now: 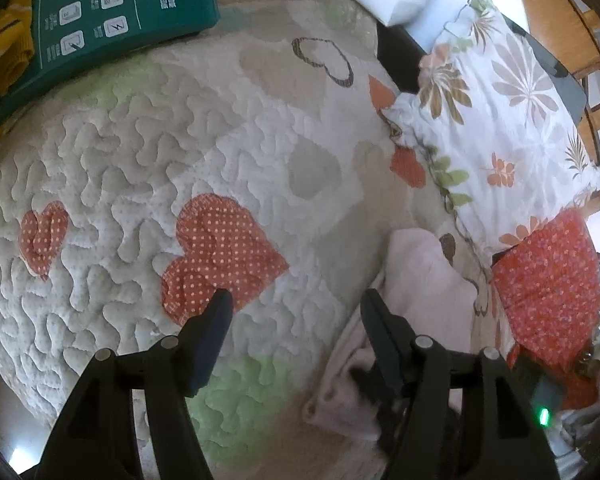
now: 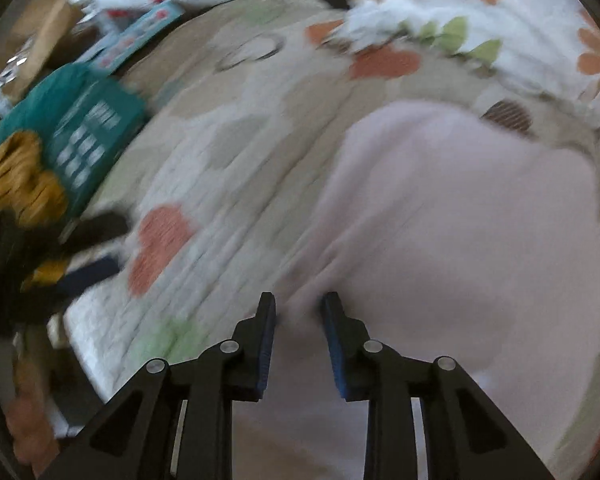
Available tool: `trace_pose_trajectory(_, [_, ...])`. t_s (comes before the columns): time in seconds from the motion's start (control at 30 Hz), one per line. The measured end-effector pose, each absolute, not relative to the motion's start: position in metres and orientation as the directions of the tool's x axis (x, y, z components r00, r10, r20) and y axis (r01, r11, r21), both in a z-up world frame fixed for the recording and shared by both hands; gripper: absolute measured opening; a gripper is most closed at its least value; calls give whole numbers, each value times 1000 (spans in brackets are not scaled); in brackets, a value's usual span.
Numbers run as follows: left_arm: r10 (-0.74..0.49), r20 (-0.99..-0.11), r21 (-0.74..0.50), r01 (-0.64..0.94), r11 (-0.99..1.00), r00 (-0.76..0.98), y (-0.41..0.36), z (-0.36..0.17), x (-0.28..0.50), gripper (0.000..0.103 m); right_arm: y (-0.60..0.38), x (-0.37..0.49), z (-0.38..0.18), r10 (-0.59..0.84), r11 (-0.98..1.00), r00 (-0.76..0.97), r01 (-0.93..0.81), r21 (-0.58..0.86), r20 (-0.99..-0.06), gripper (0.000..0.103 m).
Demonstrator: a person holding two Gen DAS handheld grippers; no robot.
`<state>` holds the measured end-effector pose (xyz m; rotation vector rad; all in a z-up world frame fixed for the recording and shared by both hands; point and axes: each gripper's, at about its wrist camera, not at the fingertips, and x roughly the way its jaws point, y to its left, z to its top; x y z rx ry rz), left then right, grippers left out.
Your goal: Fold small clothes
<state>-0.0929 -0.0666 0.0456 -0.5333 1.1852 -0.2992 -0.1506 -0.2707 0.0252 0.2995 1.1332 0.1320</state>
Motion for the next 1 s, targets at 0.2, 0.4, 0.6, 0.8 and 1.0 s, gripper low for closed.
trace_pose_trajectory(0.2, [-471,-798,-517,-24,856,375,-71,51,-98,65,-311,-194,56,297,915,504,94,393,-811,31])
trace_pose_trajectory(0.4, [-443,-804,-475,20,880,397,-83,57,-105,66,-388,-246,22,215,857,504,313,409,-837,26])
trace_pose_trajectory(0.6, [-432,-817,-446,56,893,383,-97,56,-110,66,-395,-288,32,213,857,528,303,416,-822,25])
trace_pose_trajectory(0.8, [-411,-821,-412,89,907,395,-112,59,-114,67,-421,-261,52,192,837,572,329,438,-797,28])
trace_pose_trajectory(1.0, [-429,-820,-427,95,899,380,-113,56,-113,67,-444,-255,23,292,740,581,366,564,-760,26])
